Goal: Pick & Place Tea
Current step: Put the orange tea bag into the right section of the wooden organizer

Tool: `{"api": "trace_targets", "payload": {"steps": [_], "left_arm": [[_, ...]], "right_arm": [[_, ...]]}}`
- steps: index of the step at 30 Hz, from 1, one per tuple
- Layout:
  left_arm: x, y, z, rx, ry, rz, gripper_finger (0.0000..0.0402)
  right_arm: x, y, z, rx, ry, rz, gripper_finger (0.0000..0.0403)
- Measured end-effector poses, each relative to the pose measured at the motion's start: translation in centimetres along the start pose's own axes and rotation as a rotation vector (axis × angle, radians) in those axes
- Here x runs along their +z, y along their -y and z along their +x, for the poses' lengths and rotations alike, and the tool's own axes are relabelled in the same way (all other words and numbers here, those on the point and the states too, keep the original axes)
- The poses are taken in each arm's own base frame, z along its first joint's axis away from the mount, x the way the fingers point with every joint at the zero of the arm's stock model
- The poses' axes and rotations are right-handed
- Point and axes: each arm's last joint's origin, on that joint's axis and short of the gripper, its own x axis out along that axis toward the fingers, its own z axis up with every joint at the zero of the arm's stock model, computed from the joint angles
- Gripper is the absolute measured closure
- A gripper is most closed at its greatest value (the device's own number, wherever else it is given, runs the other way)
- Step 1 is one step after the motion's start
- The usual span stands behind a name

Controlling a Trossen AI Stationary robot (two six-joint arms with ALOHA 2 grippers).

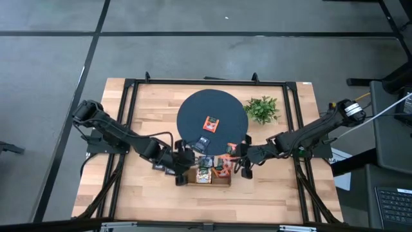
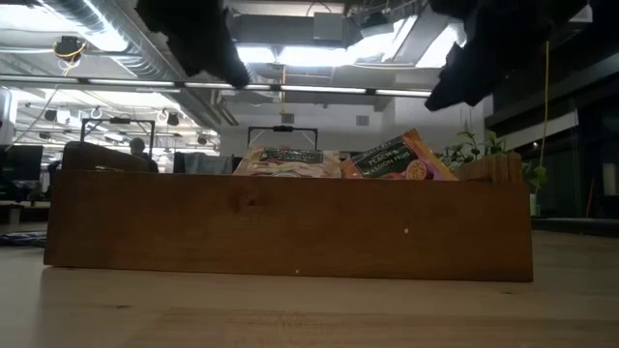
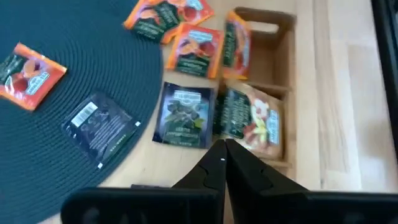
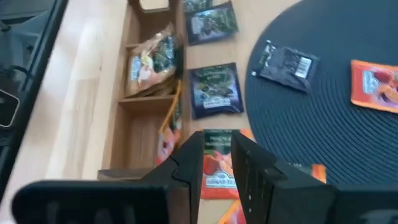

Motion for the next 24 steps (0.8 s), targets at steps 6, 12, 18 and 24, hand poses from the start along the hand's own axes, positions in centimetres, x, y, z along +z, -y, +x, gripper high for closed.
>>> {"api": "trace_targets", "payload": {"steps": [6, 12, 18, 24], "left_arm": [[-0.6, -1.6, 0.5, -0.048, -0.004, -0.042, 0.0397], [-1.6, -3.3, 1.1, -0.016, -0.011, -0.066, 0.0399], [-2.0, -4.8, 2.0, 0.01, 0.006, -0.095, 0.0398], [-1.7, -5.4, 2.2, 0.011, 0.021, -0.073, 0.0397]], "right_arm": [[-1.5, 1.4, -0.3, 0.013, -0.054, 0.091, 0.0318], [-4.0, 2.8, 0.1, -0.069, -0.179, 0.178, 0.0318], [-5.9, 4.1, 0.7, -0.126, -0.254, 0.254, 0.0305], [-6.8, 5.3, 1.0, -0.163, -0.294, 0.43, 0.0244]]}}
